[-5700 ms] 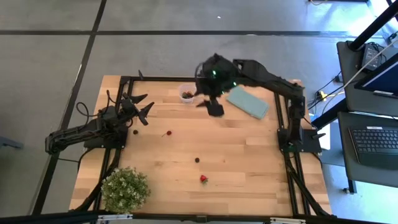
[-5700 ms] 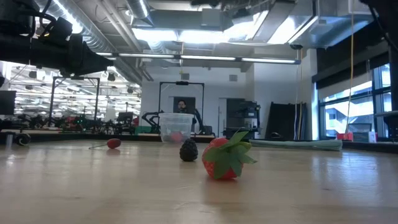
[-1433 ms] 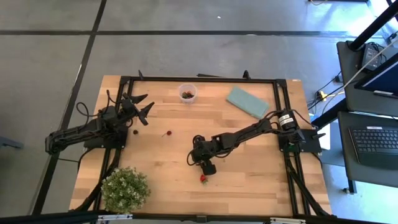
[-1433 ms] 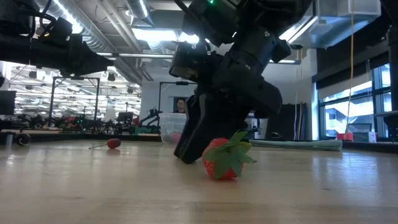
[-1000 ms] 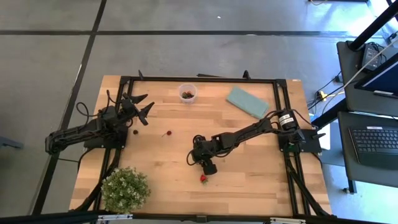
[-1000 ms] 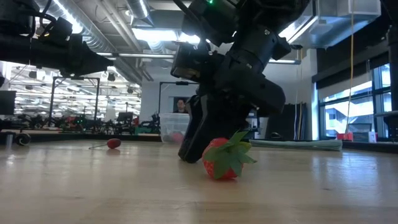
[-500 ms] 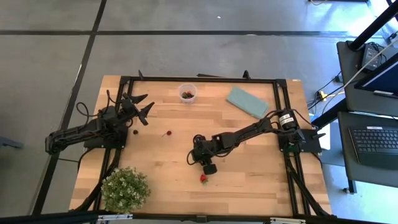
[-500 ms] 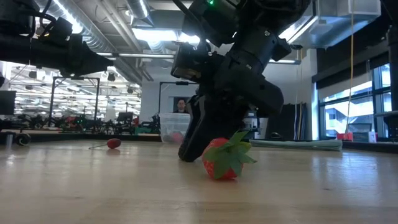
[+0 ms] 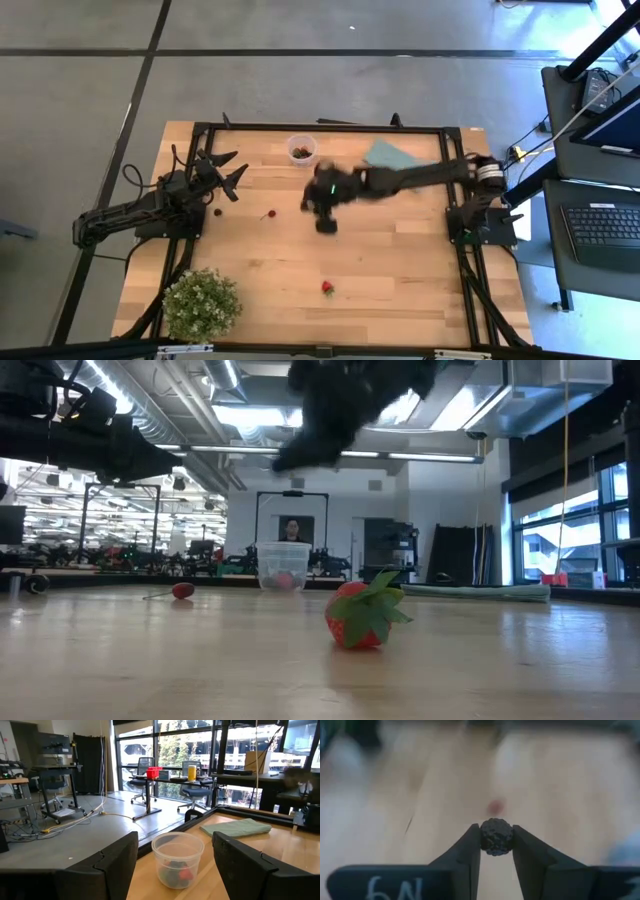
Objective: Pick and placing Produce into tupperware
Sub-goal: Put the black raspberry into the transparent container, then put the red strawberry into the transparent container
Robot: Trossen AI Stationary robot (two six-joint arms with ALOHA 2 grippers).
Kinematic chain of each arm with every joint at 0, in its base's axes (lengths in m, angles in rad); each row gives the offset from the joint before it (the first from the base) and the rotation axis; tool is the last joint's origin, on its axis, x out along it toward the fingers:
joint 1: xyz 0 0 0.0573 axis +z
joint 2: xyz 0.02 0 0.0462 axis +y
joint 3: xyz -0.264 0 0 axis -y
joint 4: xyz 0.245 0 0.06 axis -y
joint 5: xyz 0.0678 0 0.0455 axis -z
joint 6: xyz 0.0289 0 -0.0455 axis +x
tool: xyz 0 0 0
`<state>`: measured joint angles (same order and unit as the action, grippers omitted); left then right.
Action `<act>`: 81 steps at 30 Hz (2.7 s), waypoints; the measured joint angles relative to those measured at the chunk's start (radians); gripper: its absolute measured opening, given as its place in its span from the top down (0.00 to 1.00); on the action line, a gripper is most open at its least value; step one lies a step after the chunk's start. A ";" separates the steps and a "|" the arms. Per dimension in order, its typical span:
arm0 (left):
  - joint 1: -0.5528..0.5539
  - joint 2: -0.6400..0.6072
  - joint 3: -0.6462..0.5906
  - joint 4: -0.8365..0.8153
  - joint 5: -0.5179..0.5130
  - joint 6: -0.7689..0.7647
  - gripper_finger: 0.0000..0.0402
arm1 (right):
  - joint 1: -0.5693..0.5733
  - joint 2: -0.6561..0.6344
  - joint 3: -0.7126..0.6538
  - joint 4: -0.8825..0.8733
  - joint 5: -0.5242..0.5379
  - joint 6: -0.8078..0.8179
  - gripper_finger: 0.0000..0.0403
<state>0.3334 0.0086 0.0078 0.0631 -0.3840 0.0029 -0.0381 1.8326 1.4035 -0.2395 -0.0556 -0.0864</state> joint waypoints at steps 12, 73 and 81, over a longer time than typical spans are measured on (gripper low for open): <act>0.000 0.000 0.000 0.000 0.000 0.000 0.38 | -0.246 0.099 0.484 -0.283 0.029 0.082 0.77; 0.000 0.004 0.000 -0.001 0.004 -0.001 0.38 | -0.357 0.523 0.953 -0.671 -0.040 -0.133 0.58; 0.000 0.004 0.000 0.000 0.004 0.000 0.38 | -0.309 0.292 0.851 -0.667 -0.059 -0.151 0.62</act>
<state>0.3336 0.0124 0.0076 0.0628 -0.3798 0.0025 -0.3475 2.1247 2.2540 -0.9067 -0.1145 -0.2377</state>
